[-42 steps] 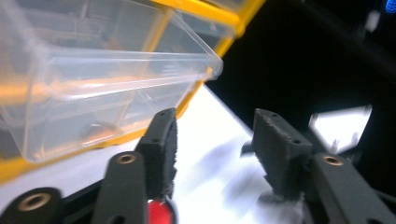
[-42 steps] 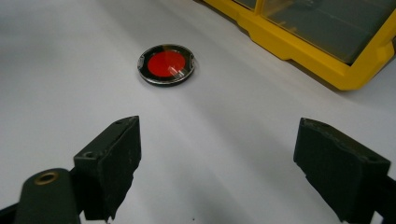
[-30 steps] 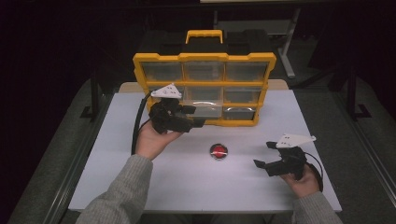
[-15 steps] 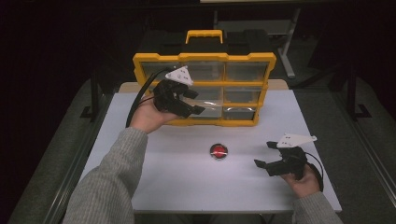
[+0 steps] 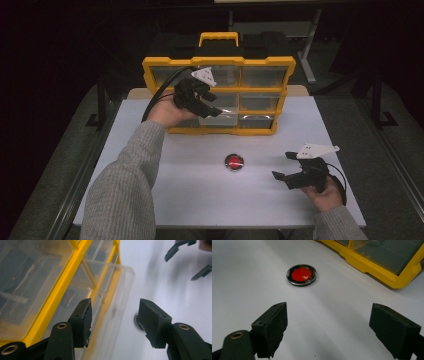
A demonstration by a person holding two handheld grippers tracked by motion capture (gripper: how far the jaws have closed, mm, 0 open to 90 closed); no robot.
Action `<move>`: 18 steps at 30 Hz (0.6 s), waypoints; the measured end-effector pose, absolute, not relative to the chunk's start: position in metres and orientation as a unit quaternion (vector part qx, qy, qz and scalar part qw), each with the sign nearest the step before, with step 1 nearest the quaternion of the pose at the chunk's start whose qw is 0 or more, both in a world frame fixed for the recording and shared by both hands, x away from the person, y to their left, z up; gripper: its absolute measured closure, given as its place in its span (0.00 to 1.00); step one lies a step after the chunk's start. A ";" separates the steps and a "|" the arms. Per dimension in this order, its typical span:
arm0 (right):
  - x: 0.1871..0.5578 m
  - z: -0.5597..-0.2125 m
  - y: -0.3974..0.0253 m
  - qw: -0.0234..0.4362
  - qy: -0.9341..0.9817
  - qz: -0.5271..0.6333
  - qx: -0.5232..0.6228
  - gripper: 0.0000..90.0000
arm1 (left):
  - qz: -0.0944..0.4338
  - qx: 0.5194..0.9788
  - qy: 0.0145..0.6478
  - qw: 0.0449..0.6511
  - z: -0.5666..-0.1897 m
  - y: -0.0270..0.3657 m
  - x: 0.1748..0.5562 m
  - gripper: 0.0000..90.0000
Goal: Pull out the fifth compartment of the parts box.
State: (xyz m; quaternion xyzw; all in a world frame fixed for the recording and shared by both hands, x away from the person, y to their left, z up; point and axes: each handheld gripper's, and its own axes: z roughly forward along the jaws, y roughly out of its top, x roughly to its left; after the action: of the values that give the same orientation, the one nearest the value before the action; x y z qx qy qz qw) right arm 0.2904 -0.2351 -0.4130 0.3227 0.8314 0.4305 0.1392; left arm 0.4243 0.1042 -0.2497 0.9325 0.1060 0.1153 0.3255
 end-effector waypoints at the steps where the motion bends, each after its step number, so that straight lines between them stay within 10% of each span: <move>1: 0.290 -0.413 -0.235 0.138 0.832 0.431 0.322 0.16 | 0.108 0.933 0.109 0.325 -0.252 0.103 0.426 0.52; 18: 0.289 -0.414 -0.234 0.136 0.834 0.430 0.317 0.16 | 0.079 0.950 0.109 0.283 -0.269 0.095 0.433 0.73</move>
State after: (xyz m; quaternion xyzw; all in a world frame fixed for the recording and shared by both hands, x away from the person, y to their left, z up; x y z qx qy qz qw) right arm 0.2894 -0.2342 -0.4140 0.3167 0.8344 0.4301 0.1363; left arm 0.4329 0.0947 -0.2692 0.9496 0.1088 0.0794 0.2829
